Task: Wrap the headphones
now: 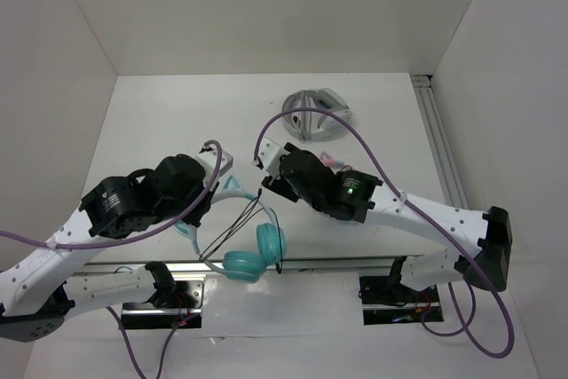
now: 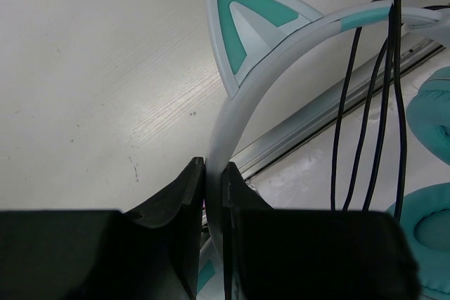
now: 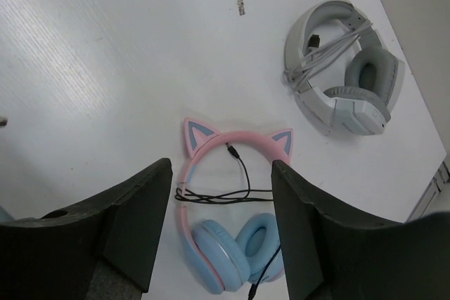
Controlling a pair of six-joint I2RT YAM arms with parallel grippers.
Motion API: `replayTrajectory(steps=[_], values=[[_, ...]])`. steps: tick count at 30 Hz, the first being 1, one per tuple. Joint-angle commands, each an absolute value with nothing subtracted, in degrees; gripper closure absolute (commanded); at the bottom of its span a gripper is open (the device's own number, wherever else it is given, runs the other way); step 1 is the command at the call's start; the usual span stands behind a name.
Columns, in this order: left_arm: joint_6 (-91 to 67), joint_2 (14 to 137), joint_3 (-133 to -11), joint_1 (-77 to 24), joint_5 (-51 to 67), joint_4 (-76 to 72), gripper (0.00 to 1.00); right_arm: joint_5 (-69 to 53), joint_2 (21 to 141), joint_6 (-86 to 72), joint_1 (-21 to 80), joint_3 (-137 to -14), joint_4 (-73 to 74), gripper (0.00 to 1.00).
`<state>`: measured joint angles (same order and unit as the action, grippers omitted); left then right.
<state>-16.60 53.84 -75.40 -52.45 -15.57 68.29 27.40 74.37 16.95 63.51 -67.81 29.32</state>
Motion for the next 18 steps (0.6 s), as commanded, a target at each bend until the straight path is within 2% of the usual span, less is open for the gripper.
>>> replayTrajectory(steps=[1,3,5,6,7,8,9,13,18], values=[[-18.19,53.53,-78.22,-51.42,-17.31,65.92,1.00,26.02,72.43,16.26,62.75,-67.85,27.86,0.34],[-18.19,54.23,-78.22,-50.63,-17.84,65.30,1.00,28.29,71.63,16.26,62.75,-67.85,27.86,0.34],[-17.67,55.45,-77.61,-49.05,-17.84,64.78,1.00,32.76,69.19,15.73,62.75,-67.16,25.42,0.30],[-17.06,56.07,-77.61,-48.17,-17.23,64.17,1.00,36.26,68.13,15.73,62.23,-67.15,24.36,0.20],[-17.05,56.07,-77.00,-48.16,-17.23,63.29,1.00,38.82,66.98,15.73,62.23,-66.28,22.87,0.19],[-17.05,56.07,-76.99,-47.38,-16.70,62.76,1.00,41.72,64.28,15.73,62.23,-65.57,18.41,0.05],[-17.05,56.60,-76.47,-46.76,-16.70,61.36,1.00,43.49,62.86,15.73,62.23,-64.87,16.63,0.00],[-16.44,57.74,-75.06,-42.29,-13.20,57.41,1.00,48.51,57.31,9.43,62.23,-64.25,11.61,0.00],[-18.11,59.67,-73.92,-37.97,-11.07,53.36,1.00,56.59,56.78,0.01,62.23,-67.93,17.81,0.00]])
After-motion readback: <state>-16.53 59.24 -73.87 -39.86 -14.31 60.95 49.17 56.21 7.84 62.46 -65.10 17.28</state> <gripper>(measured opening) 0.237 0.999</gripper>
